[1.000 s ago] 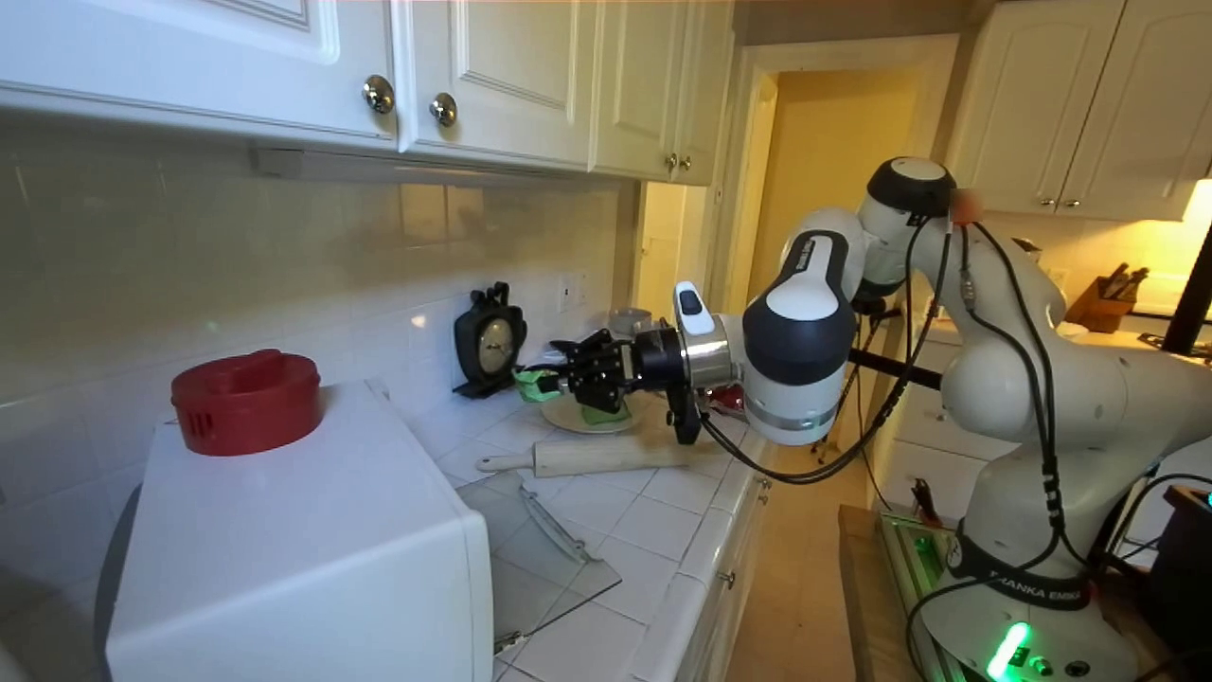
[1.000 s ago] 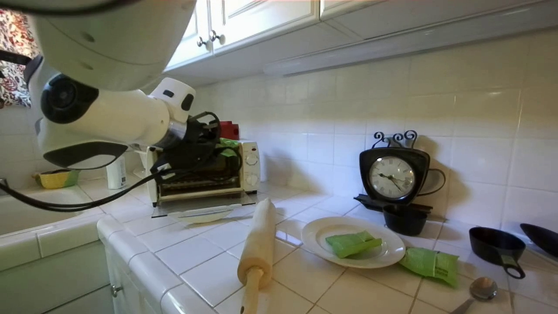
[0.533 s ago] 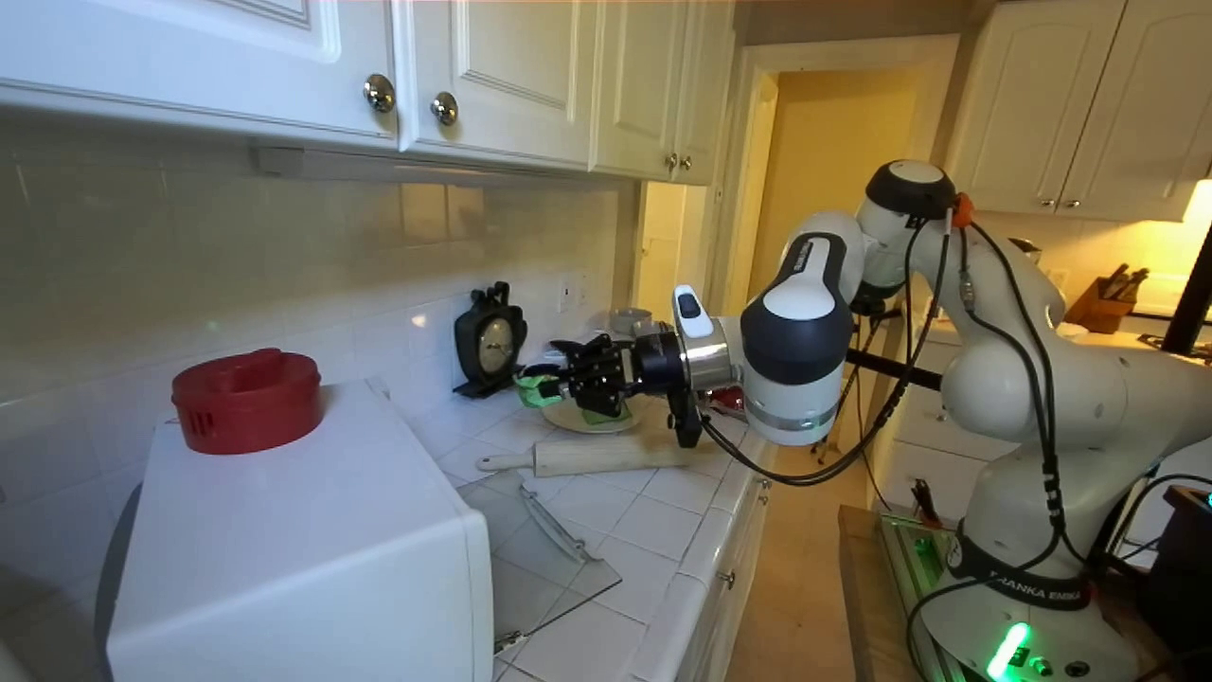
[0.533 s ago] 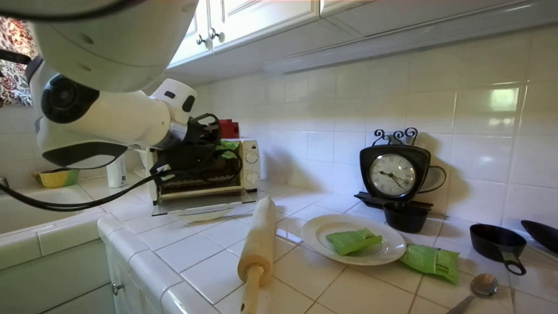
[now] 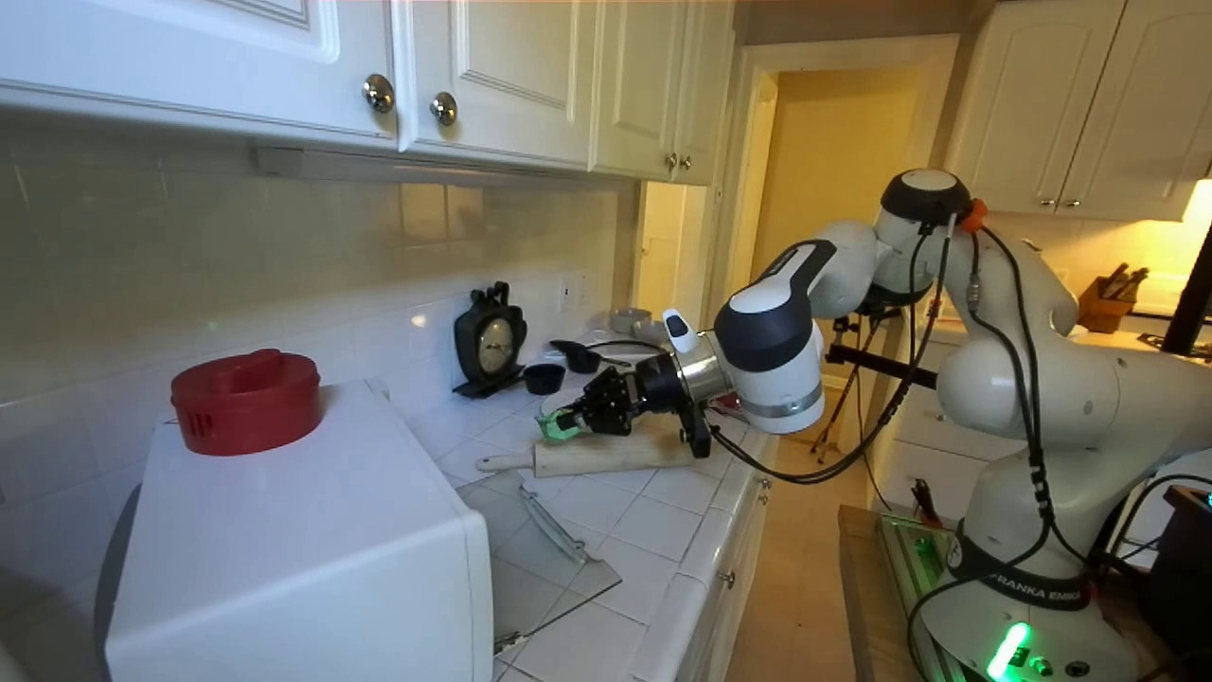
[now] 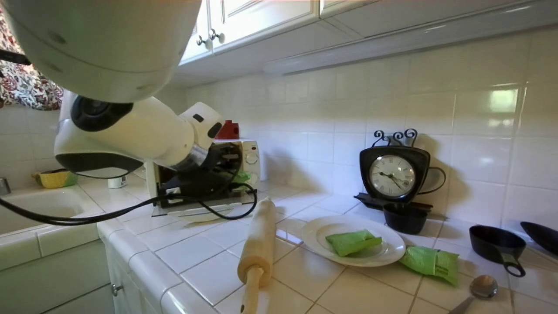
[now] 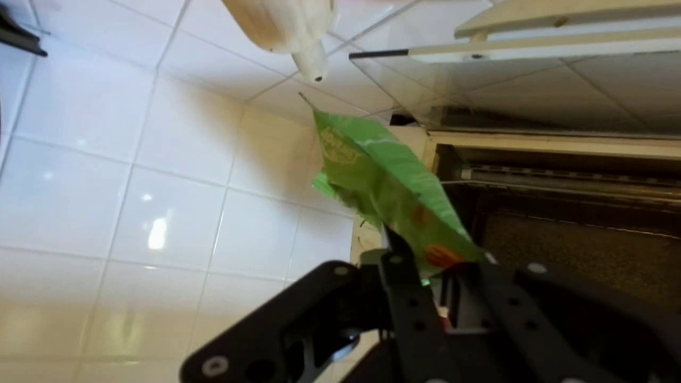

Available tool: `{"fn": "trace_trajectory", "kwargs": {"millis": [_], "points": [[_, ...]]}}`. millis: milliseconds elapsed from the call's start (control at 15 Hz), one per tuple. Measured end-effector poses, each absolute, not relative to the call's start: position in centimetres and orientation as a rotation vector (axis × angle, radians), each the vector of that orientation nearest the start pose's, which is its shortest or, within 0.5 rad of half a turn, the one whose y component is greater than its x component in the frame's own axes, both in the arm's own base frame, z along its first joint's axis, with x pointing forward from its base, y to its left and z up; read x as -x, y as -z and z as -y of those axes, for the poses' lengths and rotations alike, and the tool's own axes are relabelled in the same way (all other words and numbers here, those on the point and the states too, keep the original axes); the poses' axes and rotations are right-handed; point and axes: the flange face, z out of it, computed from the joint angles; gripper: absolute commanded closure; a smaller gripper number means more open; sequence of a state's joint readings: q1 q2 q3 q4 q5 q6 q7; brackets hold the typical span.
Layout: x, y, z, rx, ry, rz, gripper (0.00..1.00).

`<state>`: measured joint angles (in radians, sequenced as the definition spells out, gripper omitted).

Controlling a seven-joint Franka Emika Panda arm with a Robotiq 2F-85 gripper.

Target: Remove the green packet from the oven

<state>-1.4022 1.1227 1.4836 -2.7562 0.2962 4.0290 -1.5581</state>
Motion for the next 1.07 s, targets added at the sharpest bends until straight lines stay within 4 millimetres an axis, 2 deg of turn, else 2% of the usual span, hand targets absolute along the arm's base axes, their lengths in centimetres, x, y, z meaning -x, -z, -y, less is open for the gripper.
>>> {"fn": "trace_trajectory", "kwargs": {"millis": [333, 667, 1067], "points": [[-42.5, -26.6, 2.6, 2.515, 1.551, 0.585, 0.97], [-41.9, -26.2, 5.4, 2.591, 1.557, 0.424, 0.97], [-40.6, -26.1, 7.7, 2.701, 1.577, 0.197, 0.97]]}}
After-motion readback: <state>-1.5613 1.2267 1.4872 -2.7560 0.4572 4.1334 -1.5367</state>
